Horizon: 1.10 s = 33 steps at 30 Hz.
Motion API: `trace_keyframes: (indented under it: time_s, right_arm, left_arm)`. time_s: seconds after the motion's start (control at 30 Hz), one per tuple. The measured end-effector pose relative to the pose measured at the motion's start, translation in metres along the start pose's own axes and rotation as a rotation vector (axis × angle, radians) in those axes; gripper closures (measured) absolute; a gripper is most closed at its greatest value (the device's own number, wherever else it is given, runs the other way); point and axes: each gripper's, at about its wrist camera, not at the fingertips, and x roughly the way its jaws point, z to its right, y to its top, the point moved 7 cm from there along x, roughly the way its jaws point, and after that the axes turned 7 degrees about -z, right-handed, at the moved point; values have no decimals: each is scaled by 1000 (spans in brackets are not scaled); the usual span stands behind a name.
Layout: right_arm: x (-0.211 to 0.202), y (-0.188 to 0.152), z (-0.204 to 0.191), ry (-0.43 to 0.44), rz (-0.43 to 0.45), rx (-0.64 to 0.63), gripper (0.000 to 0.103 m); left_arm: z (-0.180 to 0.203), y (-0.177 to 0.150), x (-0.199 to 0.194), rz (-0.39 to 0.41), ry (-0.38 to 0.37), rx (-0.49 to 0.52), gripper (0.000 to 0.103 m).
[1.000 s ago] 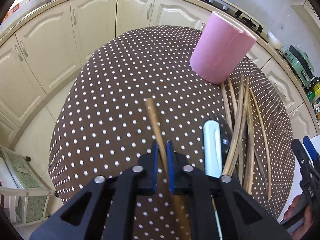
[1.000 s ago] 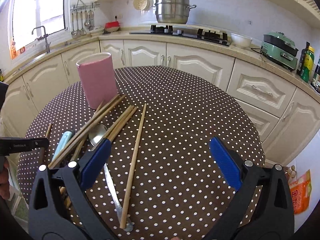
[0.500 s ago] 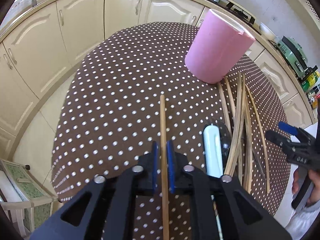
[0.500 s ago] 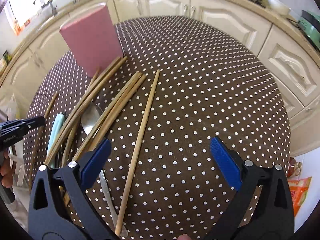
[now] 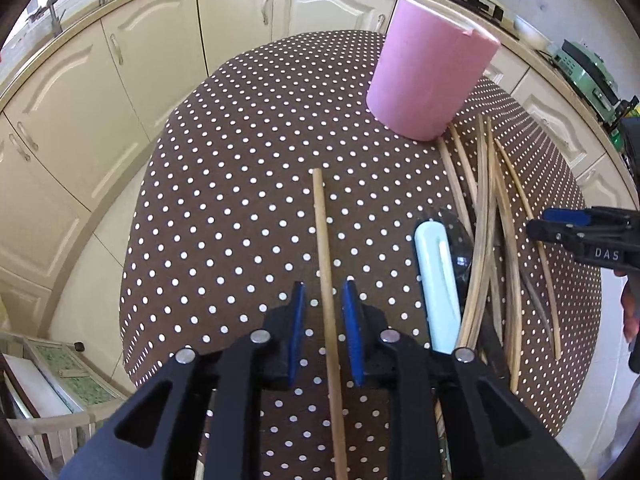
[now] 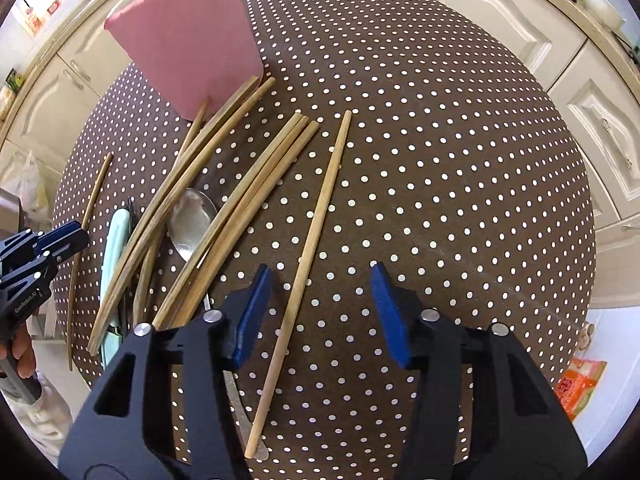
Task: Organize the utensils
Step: 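Lower the left tool to a single chopstick and close on it, then lift the chopstick with the left tool and carry it over the pink cup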
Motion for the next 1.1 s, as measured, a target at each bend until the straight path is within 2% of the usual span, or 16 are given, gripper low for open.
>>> trace_keyframes:
  time_s: [0.07, 0.23, 0.33, 0.37, 0.5, 0.73, 0.8, 1.1]
  right_arm:
    - [8, 11, -11, -9, -13, -6, 69]
    - [13, 25, -26, -38, -45, -26, 77]
    - [19, 31, -42, -29, -59, -26, 92]
    - [20, 33, -43, -25, -61, -29, 93]
    - [25, 34, -46, -6, -62, -23, 95]
    - [24, 18, -14, 22, -32, -6, 97]
    - [10, 7, 2, 31, -22, 0, 97]
    - [-22, -20, 24, 30, 62, 56, 97]
  left_arm:
    - [2, 2, 2, 1, 6, 3, 86]
    - [-5, 2, 2, 18, 13, -10, 96]
    - [-9, 1, 2, 30, -3, -22, 97]
    - [-9, 1, 2, 34, -4, -23, 97]
    - [-12, 1, 3, 48, -2, -22, 97]
    - [-13, -1, 0, 65, -11, -25, 97]
    - [-14, -2, -1, 70, -12, -26, 98]
    - [-16, -3, -19, 130, -47, -44, 98]
